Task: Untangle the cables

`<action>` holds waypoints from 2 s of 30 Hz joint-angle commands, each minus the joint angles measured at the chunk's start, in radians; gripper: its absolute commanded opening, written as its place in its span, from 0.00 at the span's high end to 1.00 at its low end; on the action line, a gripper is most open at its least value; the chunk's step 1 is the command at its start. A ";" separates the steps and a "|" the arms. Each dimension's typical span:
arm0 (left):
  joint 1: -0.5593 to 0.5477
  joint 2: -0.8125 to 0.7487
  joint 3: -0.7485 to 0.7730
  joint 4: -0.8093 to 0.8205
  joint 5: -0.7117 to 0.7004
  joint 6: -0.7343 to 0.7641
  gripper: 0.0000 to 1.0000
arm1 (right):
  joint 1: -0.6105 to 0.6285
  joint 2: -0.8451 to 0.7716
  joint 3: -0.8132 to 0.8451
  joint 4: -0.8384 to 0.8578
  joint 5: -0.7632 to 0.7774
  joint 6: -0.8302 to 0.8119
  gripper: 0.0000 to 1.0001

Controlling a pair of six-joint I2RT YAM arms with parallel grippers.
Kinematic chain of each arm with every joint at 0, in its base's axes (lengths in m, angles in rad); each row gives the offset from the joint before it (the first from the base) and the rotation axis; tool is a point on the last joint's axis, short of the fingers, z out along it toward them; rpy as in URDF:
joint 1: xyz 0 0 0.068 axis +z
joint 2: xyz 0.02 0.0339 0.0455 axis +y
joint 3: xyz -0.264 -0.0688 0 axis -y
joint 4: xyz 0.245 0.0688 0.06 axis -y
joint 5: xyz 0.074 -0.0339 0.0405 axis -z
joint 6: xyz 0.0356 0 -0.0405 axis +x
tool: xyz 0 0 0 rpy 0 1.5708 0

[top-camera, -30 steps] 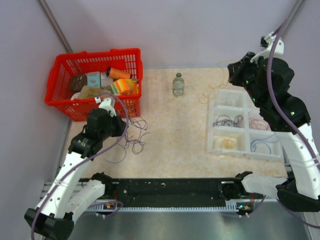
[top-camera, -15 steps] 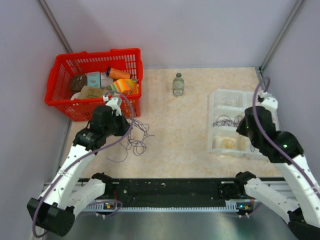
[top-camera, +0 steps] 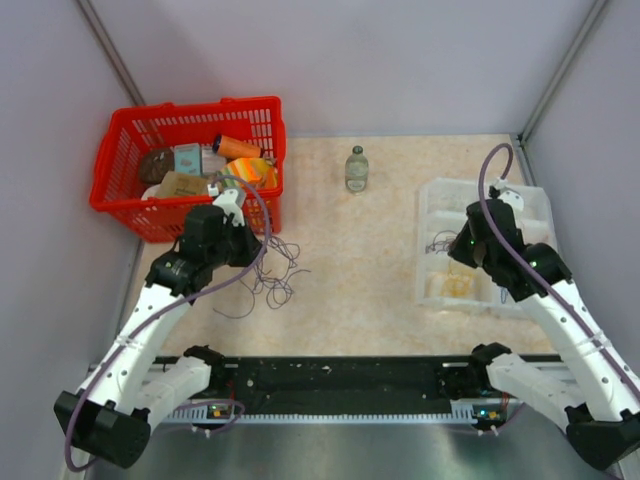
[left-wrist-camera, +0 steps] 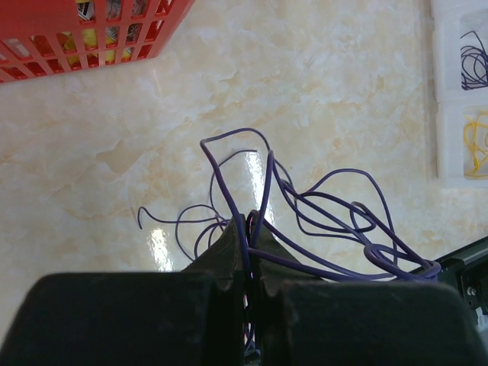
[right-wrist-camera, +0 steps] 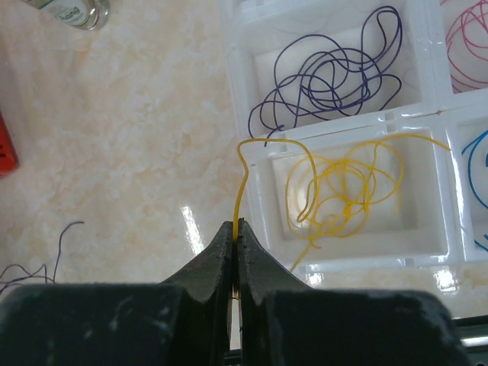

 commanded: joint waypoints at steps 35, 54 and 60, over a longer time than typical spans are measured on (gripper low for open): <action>0.000 -0.056 0.066 0.112 0.245 -0.145 1.00 | -0.380 -0.050 -0.325 -0.109 -0.380 0.088 1.00; -0.011 0.004 0.086 0.123 0.300 -0.151 1.00 | -0.179 0.215 0.063 0.031 -0.298 -0.325 0.15; -0.031 0.053 0.101 0.138 0.327 -0.188 1.00 | 0.164 0.309 0.158 0.406 -0.540 -0.317 0.14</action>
